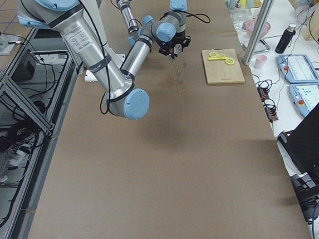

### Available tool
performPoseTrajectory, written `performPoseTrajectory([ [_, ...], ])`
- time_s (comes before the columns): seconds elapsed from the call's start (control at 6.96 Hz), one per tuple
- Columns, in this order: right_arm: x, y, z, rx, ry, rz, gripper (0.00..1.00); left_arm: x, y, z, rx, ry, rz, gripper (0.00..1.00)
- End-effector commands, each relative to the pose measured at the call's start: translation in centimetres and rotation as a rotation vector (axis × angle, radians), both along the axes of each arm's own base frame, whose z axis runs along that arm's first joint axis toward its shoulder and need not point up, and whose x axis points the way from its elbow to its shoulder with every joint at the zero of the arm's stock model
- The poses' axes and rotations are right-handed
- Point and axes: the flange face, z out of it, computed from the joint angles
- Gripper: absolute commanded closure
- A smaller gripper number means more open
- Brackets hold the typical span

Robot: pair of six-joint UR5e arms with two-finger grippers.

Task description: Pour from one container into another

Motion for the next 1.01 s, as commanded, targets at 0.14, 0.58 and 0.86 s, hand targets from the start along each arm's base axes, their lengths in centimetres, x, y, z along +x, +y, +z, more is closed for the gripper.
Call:
performPoseTrajectory([
  [0.14, -0.7, 0.4, -0.8, -0.018, 0.045, -0.006, 1.0, 0.0, 0.0, 0.0, -0.001, 0.001, 0.0, 1.0],
  [0.58, -2.0, 1.6, -0.7, -0.008, 0.07, -0.055, 1.0, 0.0, 0.0, 0.0, -0.001, 0.001, 0.0, 1.0],
  [0.86, -1.9, 1.8, -0.3, 0.017, 0.113, -0.106, 1.0, 0.0, 0.0, 0.0, 0.0, 0.0, -0.001, 1.0],
])
